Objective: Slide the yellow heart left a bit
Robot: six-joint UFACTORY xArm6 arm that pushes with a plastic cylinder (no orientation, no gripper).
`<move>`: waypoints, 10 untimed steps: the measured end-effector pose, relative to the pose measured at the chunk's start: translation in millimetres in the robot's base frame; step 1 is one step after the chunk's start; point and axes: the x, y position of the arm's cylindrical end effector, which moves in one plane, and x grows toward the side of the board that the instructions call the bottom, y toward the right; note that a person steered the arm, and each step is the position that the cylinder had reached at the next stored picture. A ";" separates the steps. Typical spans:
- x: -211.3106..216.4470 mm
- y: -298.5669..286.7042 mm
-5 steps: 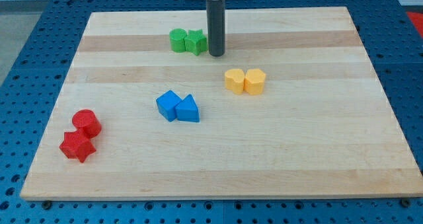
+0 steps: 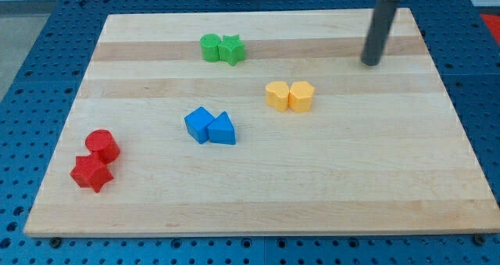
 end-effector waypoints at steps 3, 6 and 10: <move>106.5 -38.0; 83.5 -146.2; 84.3 -209.8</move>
